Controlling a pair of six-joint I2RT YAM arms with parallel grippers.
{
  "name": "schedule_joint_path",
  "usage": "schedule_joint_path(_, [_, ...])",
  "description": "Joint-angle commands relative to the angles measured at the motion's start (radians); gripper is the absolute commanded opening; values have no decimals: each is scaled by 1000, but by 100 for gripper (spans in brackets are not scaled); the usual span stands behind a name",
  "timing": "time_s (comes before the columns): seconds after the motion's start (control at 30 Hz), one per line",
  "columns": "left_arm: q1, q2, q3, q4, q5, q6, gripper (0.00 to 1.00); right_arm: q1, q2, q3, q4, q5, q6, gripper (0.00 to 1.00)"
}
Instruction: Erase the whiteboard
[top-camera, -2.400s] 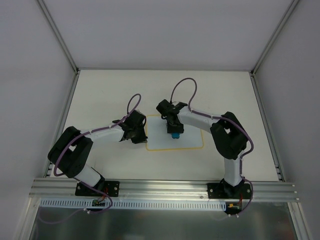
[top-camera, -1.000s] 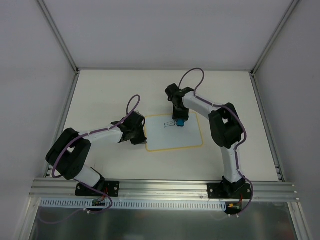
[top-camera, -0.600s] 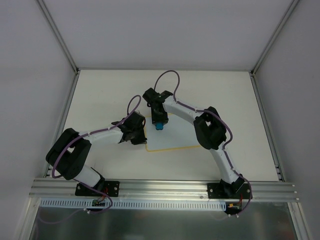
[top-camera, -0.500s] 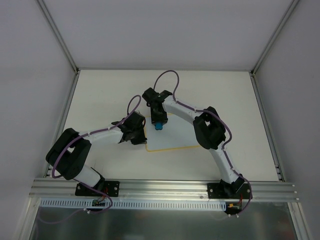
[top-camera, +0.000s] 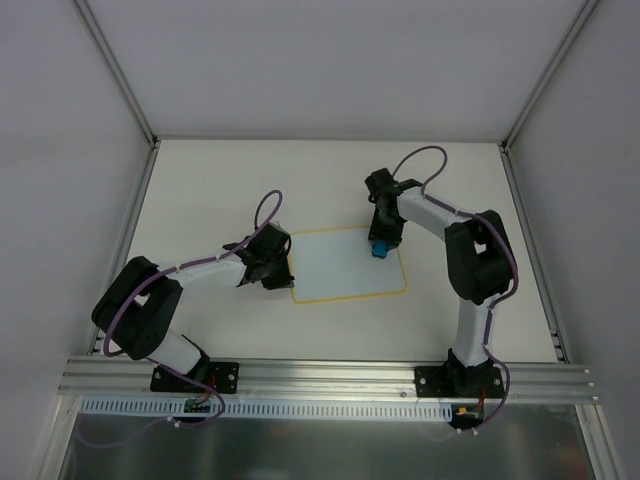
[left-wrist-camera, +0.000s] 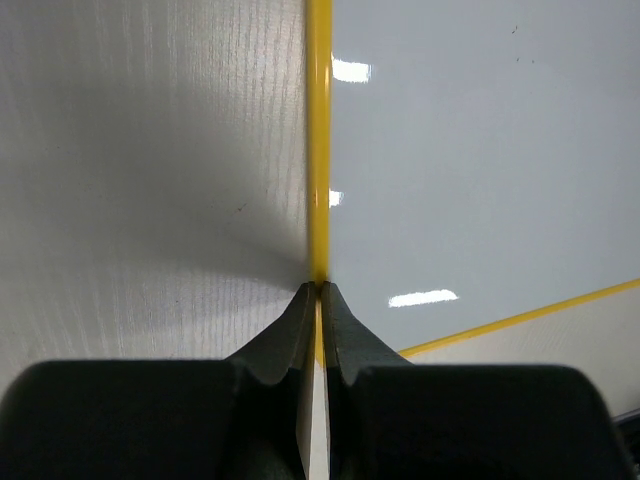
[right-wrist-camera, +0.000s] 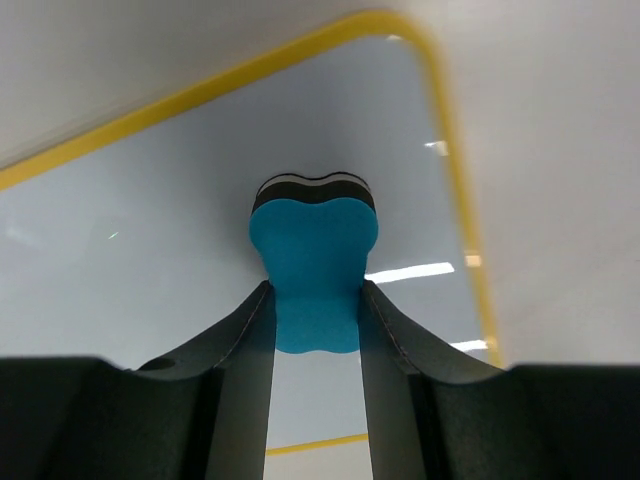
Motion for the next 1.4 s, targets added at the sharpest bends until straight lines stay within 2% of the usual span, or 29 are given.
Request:
schedule_joint_path(0.0, [-17, 24, -45, -130, -23, 27, 0, -70, -47, -103, -38, 92, -36, 0])
schedule_joint_path(0.17, [-17, 13, -44, -130, -25, 27, 0, -96, -180, -139, -24, 112, -85, 0])
schedule_joint_path(0.4, [-17, -1, -42, -130, -25, 33, 0, -93, -229, -135, -24, 112, -96, 0])
schedule_joint_path(0.6, [-17, -80, -39, -133, -49, 48, 1, -215, -283, -237, -16, 128, -111, 1])
schedule_joint_path(0.8, [-16, -162, 5, -151, -71, 90, 28, -432, -349, -316, 13, 128, -173, 4])
schedule_joint_path(0.9, [-16, -200, 25, -168, -86, 105, 35, -559, -361, -336, 33, 115, -202, 6])
schedule_joint_path(1.0, [-17, -238, 45, -184, -100, 121, 43, -616, -354, -341, 48, 105, -211, 8])
schedule_joint_path(1.13, [-14, -306, 65, -222, -137, 144, 60, -688, -329, -341, 70, 85, -213, 9])
schedule_joint_path(1.17, [-14, -341, 68, -242, -147, 150, 73, -709, -324, -343, 74, 78, -213, 9])
schedule_joint_path(1.23, [-2, -379, 77, -260, -176, 170, 85, -729, -308, -343, 84, 65, -205, 10])
schedule_joint_path(1.27, [4, -418, 80, -280, -184, 179, 96, -733, -303, -346, 87, 62, -205, 13])
schedule_joint_path(1.37, [38, -482, 93, -305, -200, 219, 99, -737, -294, -353, 99, 59, -201, 23])
